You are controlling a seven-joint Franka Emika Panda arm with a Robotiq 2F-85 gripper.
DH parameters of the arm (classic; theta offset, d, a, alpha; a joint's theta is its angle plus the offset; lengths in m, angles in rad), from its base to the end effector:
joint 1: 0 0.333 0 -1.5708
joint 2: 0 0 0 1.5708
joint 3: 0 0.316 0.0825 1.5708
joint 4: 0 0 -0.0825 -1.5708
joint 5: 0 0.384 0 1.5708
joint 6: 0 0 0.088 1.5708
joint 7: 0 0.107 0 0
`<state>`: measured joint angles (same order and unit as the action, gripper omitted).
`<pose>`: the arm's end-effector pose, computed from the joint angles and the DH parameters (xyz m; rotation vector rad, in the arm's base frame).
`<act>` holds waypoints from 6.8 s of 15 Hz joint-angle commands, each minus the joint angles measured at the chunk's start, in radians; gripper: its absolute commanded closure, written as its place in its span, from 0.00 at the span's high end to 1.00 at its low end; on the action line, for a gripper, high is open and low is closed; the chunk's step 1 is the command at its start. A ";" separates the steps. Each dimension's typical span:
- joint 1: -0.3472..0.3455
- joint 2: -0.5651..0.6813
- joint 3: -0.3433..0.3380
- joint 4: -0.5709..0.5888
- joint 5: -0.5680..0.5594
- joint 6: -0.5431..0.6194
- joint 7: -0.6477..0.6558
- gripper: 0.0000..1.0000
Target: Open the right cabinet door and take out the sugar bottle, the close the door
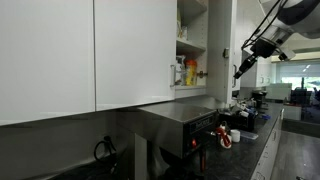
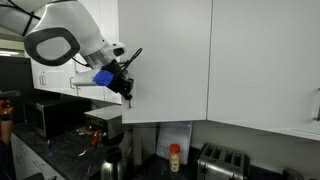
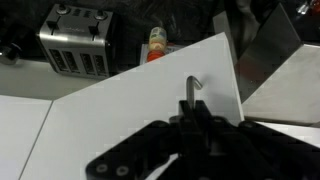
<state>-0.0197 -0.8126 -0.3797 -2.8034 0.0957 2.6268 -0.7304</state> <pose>0.3252 -0.1403 0.4760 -2.9276 -0.4260 -1.0379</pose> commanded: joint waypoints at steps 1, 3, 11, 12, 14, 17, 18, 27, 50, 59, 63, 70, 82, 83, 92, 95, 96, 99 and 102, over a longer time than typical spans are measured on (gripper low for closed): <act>-0.047 -0.067 -0.010 0.000 -0.042 0.012 0.021 0.02; -0.065 -0.080 -0.016 -0.003 -0.051 0.003 0.028 0.02; -0.147 -0.121 -0.050 -0.012 -0.088 -0.022 0.038 0.02; -0.156 -0.123 -0.055 -0.012 -0.092 -0.022 0.037 0.02; -0.172 -0.126 -0.063 -0.012 -0.098 -0.021 0.038 0.02; -0.192 -0.127 -0.071 -0.012 -0.104 -0.018 0.039 0.02; -0.196 -0.127 -0.074 -0.012 -0.105 -0.016 0.038 0.02; -0.207 -0.153 -0.082 0.007 -0.111 -0.024 0.047 0.50; -0.240 -0.536 0.082 0.032 -0.283 -0.664 0.404 1.00; -0.099 -0.576 0.220 0.033 -0.282 -0.724 0.445 1.00; -0.016 -0.538 0.296 0.055 -0.278 -0.723 0.469 1.00; 0.094 -0.380 0.402 0.105 -0.272 -0.697 0.502 1.00; 0.161 0.049 0.420 0.248 -0.271 -0.394 0.499 1.00; 0.157 0.082 0.416 0.259 -0.269 -0.362 0.500 1.00; 0.126 0.326 0.351 0.334 -0.253 -0.127 0.493 1.00; 0.122 0.389 0.321 0.348 -0.247 -0.047 0.468 1.00; 0.122 0.407 0.313 0.354 -0.244 -0.026 0.461 1.00; 0.119 0.460 0.292 0.376 -0.237 0.025 0.445 1.00; 0.117 0.510 0.273 0.399 -0.227 0.070 0.427 1.00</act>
<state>0.1139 -0.3713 -0.0968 -2.4478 -0.1652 2.6531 -0.2505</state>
